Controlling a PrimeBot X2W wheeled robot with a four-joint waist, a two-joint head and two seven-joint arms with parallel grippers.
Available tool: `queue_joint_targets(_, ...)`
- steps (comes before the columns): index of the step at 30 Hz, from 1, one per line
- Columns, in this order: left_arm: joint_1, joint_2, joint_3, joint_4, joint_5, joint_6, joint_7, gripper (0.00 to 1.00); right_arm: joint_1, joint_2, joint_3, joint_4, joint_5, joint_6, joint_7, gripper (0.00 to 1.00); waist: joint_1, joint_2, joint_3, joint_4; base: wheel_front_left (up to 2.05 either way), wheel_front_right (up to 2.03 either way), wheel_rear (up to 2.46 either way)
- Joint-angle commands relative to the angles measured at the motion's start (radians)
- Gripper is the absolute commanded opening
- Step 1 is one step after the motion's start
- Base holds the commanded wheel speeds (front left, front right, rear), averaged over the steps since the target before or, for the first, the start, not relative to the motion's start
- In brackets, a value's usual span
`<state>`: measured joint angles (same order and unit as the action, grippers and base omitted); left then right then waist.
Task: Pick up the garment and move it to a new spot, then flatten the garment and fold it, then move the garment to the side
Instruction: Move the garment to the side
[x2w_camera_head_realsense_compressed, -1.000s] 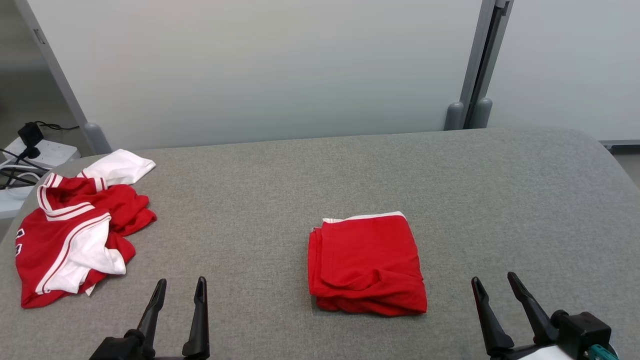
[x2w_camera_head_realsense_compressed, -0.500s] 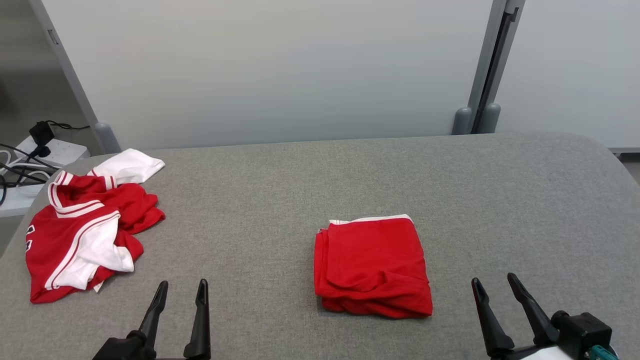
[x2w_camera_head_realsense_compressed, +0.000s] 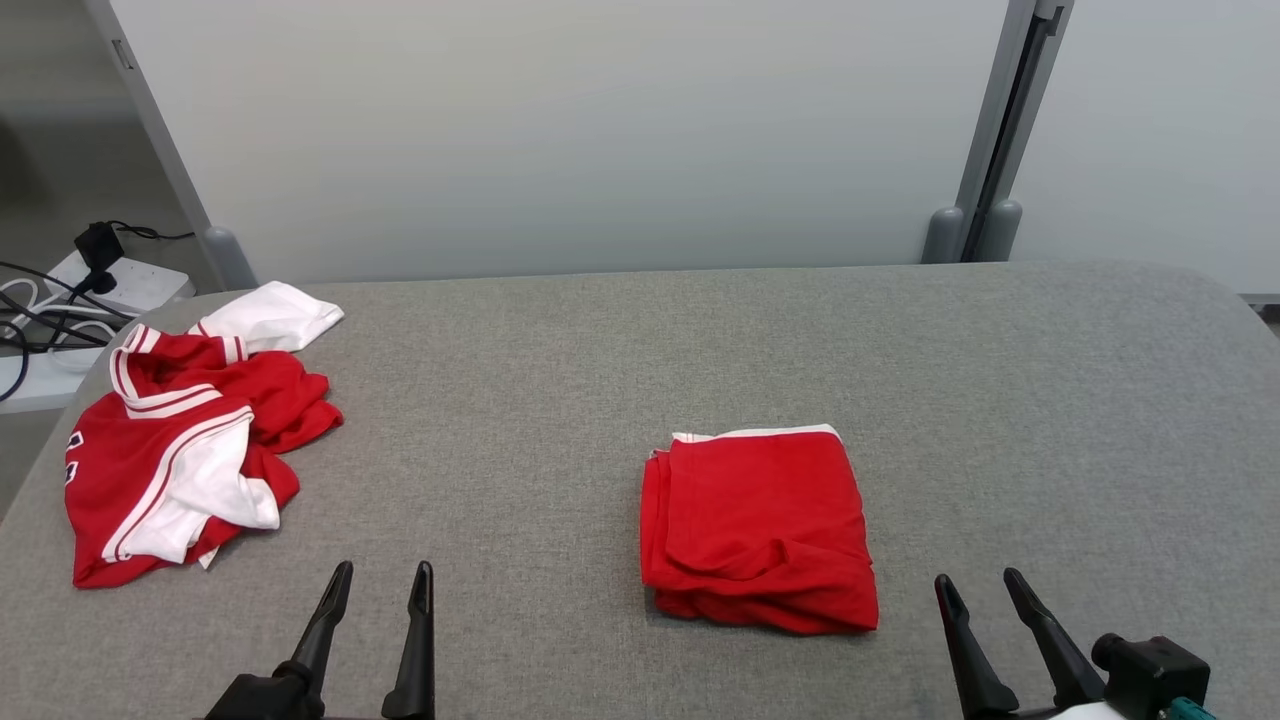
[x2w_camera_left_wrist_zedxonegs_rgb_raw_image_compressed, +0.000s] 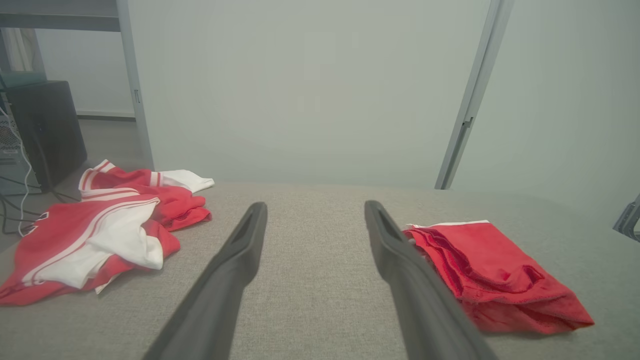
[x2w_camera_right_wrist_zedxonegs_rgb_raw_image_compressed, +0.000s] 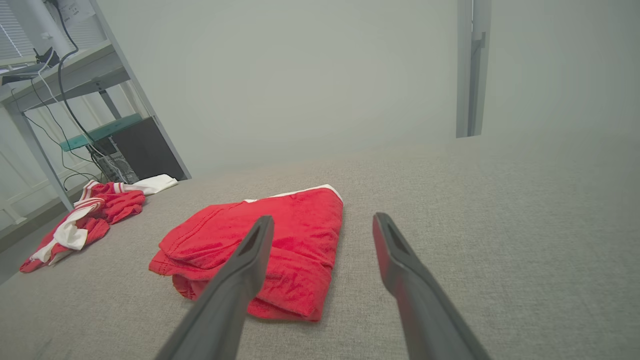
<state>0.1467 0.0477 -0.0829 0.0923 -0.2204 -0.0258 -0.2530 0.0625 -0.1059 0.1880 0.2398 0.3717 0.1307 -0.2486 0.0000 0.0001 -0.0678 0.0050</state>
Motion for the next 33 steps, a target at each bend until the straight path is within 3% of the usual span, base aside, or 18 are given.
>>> queue_joint_targets(1, -0.039, 0.003, 0.025, -0.026, 0.006, -0.001, -0.009, 1.0, -0.054, -0.012, 0.029, -0.01, 0.018, 0.0, -0.013, 1.0, 0.0, -0.0001, 0.005, 0.005, 0.0, 0.0, 0.0)
queue_joint_targets(11, -0.067, 0.003, -0.005, -0.043, -0.001, -0.001, -0.009, 1.0, -0.178, -0.013, 0.061, 0.15, 0.223, 0.0, -0.013, 1.0, 0.0, -0.0001, 0.051, 0.038, 0.0, 0.0, 0.0)
queue_joint_targets(21, -0.111, 0.003, -0.043, -0.049, 0.02, -0.005, -0.009, 1.0, -0.372, -0.077, 0.181, 0.352, 0.482, 0.0, 0.023, 1.0, 0.0, -0.0001, 0.129, 0.072, 0.0, 0.0, 0.0)
queue_joint_targets(33, -0.188, 0.003, -0.097, -0.042, 0.045, -0.008, -0.009, 1.0, -0.512, -0.146, 0.35, 0.489, 0.757, 0.0, 0.138, 1.0, 0.0, -0.0001, 0.22, 0.133, 0.0, 0.0, 0.0)
